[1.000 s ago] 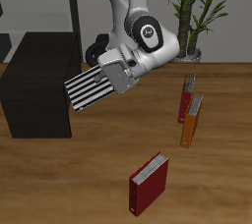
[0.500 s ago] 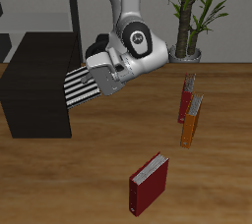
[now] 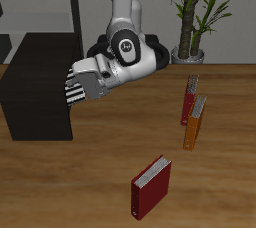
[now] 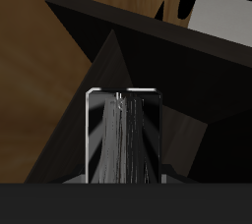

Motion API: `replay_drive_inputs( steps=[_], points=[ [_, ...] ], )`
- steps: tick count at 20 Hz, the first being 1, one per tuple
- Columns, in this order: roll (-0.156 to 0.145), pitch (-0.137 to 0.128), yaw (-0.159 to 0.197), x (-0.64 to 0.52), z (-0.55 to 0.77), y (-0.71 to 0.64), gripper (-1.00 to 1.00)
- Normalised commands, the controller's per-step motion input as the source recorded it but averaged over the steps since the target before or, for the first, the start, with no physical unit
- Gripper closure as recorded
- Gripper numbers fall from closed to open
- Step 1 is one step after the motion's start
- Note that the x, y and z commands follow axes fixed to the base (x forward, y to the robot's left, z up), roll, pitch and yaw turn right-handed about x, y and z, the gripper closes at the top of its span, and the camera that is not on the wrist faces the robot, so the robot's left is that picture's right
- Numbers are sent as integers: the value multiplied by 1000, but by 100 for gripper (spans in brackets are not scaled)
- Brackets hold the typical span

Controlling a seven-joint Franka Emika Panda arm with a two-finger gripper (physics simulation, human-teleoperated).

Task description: Place the striped book in the top region of the shelf

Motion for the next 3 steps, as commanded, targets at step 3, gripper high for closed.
replay_drive_inputs(
  steps=[3],
  points=[
    [-41,-16,-10,4,10,-338,100]
  ],
)
